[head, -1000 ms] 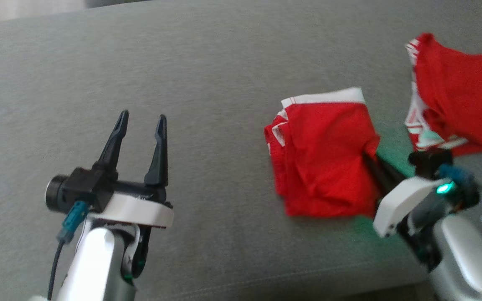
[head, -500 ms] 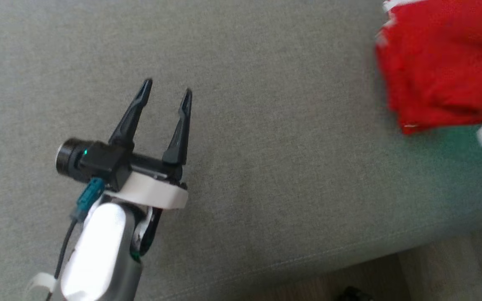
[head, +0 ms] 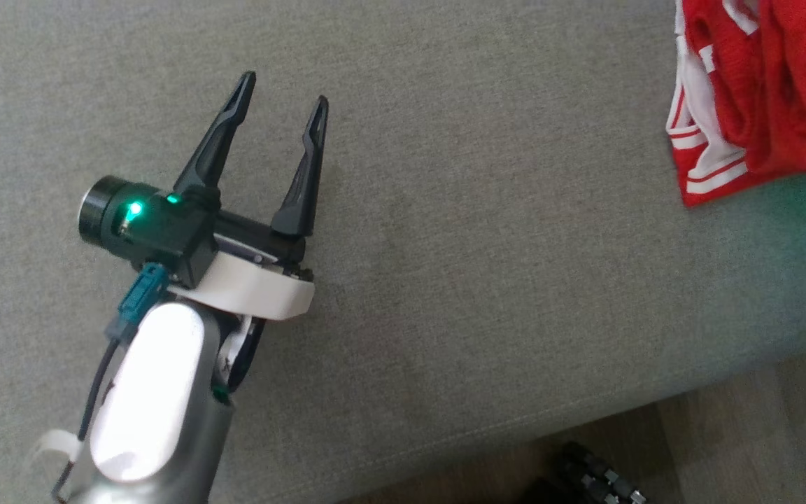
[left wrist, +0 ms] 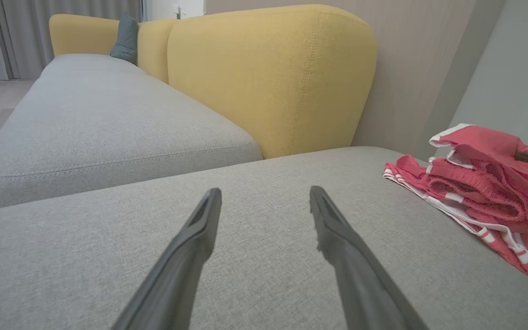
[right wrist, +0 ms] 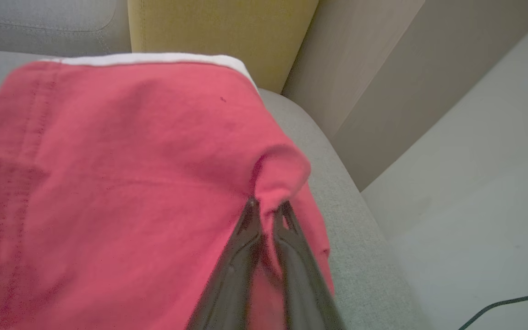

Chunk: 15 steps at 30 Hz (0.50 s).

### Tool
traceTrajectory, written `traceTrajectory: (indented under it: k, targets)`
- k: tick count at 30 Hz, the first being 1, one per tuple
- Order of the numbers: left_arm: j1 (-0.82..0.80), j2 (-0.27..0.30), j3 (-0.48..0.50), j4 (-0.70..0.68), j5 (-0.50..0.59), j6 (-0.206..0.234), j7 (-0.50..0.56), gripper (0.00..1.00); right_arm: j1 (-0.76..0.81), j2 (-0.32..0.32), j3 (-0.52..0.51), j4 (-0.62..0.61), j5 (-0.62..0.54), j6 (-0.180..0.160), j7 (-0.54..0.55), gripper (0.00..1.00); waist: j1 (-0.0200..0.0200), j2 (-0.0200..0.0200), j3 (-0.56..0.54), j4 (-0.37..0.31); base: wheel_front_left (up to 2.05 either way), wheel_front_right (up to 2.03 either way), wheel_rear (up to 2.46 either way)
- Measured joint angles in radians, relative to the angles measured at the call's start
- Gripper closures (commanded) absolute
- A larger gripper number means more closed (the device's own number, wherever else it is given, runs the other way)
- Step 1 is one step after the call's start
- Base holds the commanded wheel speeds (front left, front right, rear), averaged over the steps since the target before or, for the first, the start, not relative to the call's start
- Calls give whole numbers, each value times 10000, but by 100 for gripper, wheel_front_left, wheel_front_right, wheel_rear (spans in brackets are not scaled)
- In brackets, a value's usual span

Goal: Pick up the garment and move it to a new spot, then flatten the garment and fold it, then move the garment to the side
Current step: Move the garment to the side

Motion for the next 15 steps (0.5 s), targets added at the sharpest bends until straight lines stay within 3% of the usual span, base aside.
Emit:
traceTrajectory:
  k: [2,9,15]
  targets:
    - [-97,23,-8,40,-4,-35,-2,0,-118,150,-65,280,-253,0,-209,0,1,0,112,15,0,0,0]
    - [-85,25,10,336,-109,8,-105,0,-124,583,-1131,963,-794,0,-1127,0,0,0,-146,165,0,0,0]
    - [480,23,151,562,-349,284,-196,0,1061,1476,-1701,171,-761,0,-2038,0,0,0,-819,325,0,0,0]
